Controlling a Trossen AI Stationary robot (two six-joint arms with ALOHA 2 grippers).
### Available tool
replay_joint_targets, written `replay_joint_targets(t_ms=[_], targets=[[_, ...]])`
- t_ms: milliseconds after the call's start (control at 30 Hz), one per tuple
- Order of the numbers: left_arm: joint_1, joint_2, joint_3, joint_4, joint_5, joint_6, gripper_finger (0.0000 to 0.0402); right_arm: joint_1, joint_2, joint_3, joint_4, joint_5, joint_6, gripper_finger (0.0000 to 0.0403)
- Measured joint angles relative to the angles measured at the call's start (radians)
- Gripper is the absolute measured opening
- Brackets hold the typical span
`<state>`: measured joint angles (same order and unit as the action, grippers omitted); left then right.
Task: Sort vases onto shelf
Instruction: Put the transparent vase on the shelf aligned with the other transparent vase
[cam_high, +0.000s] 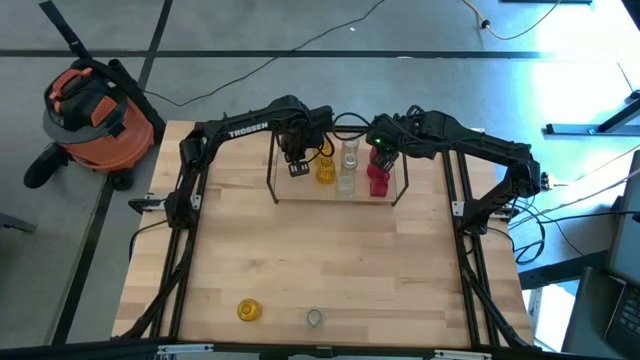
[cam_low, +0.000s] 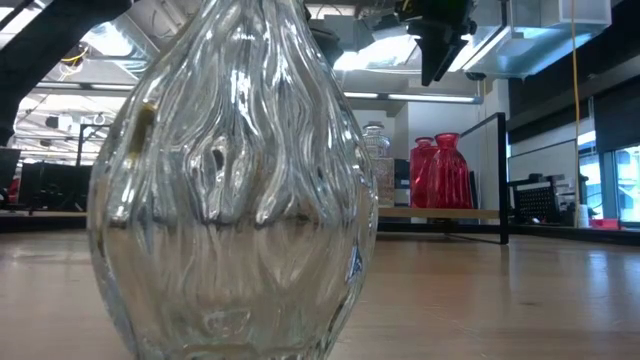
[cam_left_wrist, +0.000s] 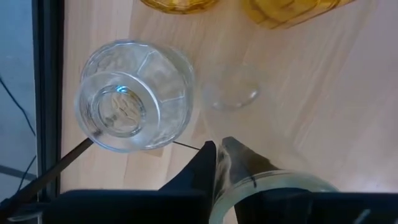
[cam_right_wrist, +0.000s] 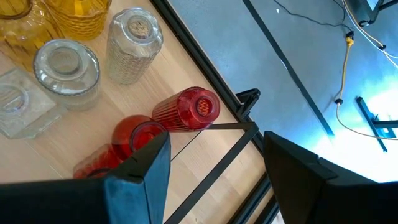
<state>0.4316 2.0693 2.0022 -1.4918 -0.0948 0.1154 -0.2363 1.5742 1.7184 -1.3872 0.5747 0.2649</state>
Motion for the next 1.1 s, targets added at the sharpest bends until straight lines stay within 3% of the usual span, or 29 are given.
replay_joint_targets(t_ms=[467,1100], targets=[[0.000,0.000,0.000,0.002,-0.026,0.001,0.0097,0.000,0.000,0.000,0.001,0.000,0.000,0.0211],[0.000,-0.002,0.038,0.000,-0.064,0.025,0.0106,0.000,0.000,0.000,0.002,-0.008,0.000,0.0211]])
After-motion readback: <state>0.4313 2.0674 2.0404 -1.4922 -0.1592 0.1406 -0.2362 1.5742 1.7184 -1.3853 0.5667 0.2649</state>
